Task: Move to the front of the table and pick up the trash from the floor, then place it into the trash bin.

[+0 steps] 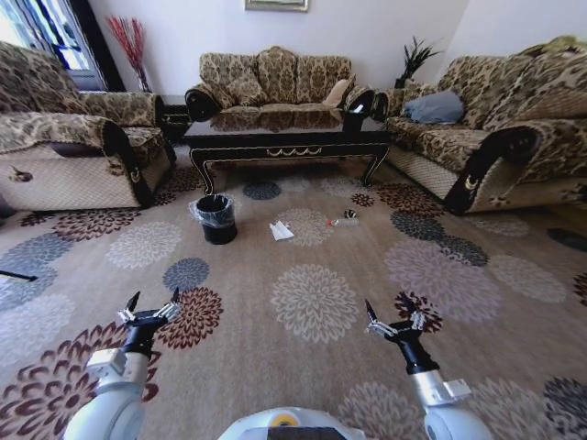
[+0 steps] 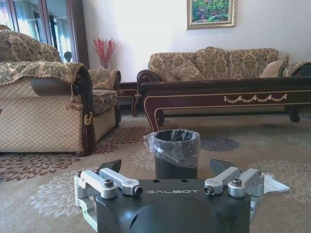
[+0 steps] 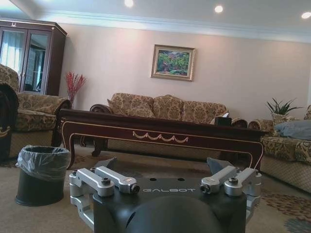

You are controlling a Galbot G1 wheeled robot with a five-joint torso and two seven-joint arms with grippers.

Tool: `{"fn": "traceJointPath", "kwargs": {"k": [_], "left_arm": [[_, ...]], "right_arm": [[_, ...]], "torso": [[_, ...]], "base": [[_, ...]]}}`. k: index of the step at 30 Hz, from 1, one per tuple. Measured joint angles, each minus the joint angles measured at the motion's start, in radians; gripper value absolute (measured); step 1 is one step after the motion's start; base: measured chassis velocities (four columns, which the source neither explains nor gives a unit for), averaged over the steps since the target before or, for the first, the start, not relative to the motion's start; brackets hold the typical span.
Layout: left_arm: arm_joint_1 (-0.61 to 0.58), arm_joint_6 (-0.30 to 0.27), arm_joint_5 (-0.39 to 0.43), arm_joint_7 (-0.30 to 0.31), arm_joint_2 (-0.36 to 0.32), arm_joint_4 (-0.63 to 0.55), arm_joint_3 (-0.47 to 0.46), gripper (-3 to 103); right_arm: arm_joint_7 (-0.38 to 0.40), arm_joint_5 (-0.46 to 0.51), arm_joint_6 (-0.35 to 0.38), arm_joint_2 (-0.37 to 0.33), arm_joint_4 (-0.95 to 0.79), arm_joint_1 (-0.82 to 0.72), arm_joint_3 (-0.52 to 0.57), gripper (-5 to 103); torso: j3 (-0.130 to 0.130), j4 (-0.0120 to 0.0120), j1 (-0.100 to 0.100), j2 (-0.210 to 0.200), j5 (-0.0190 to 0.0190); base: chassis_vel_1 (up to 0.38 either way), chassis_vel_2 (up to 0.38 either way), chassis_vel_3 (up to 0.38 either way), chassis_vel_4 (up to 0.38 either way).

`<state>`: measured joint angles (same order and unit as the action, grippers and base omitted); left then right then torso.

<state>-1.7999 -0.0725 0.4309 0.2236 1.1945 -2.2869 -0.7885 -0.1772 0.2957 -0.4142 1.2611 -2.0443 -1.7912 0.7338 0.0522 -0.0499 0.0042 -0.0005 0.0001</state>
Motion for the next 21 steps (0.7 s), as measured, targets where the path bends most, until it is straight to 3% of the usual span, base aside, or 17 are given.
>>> {"fn": "traceJointPath", "kwargs": {"k": [21], "left_arm": [[-0.015, 0.002, 0.001, 0.000, 0.017, -0.008, -0.005, 100]], "right_arm": [[-0.006, 0.011, 0.001, 0.008, -0.002, 0.001, -0.006, 100]], "torso": [[0.000, 0.0000, 0.000, 0.000, -0.0002]], "base": [[-0.220, 0.235, 0.217, -0.232]]}}
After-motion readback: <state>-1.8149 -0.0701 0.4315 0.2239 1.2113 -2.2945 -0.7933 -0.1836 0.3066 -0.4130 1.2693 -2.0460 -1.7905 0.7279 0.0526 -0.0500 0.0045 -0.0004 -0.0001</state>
